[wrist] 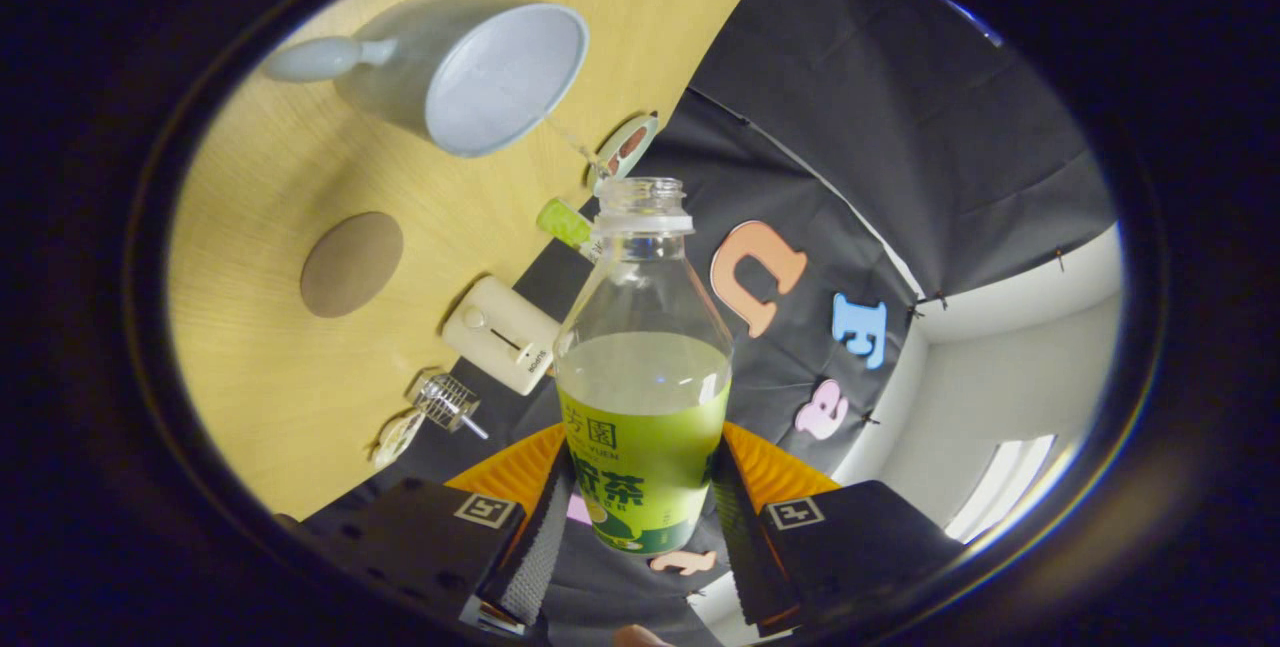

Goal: Take the bottle from table, then pour the juice into the cup, finally place the bottle on the coaster

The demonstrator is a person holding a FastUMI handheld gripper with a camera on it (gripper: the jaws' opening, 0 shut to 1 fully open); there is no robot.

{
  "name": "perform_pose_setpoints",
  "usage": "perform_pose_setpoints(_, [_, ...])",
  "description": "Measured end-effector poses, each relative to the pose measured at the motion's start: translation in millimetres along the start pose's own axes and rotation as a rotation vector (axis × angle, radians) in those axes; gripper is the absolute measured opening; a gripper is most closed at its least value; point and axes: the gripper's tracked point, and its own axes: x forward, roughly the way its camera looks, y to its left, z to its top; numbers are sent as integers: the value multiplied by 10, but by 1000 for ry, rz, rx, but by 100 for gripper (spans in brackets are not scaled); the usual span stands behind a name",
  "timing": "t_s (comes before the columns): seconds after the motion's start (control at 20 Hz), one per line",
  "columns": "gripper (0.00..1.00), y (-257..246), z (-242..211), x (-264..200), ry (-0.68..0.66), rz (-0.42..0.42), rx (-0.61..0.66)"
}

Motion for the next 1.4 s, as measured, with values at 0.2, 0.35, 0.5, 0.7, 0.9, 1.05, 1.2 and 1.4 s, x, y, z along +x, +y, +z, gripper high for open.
perform_pose_setpoints(0.2, [76, -4, -4, 20, 1, 1, 0])
perform_pose_setpoints(0.35, [76, 12, -15, -30, 11, 10, 40])
perform_pose_setpoints(0.5, [76, 67, -17, -66, 23, 27, 100])
perform_pose_setpoints(0.7, [77, 117, 0, -144, 37, 46, 221])
perform_pose_setpoints(0.9, [77, 284, 8, -252, 65, 161, 528])
perform_pose_setpoints(1.05, [77, 275, -16, -360, 76, 194, 724])
perform_pose_setpoints(1.2, [77, 248, -133, -451, 93, 215, 905])
perform_pose_setpoints(1.4, [77, 193, -351, -435, 117, 225, 1214])
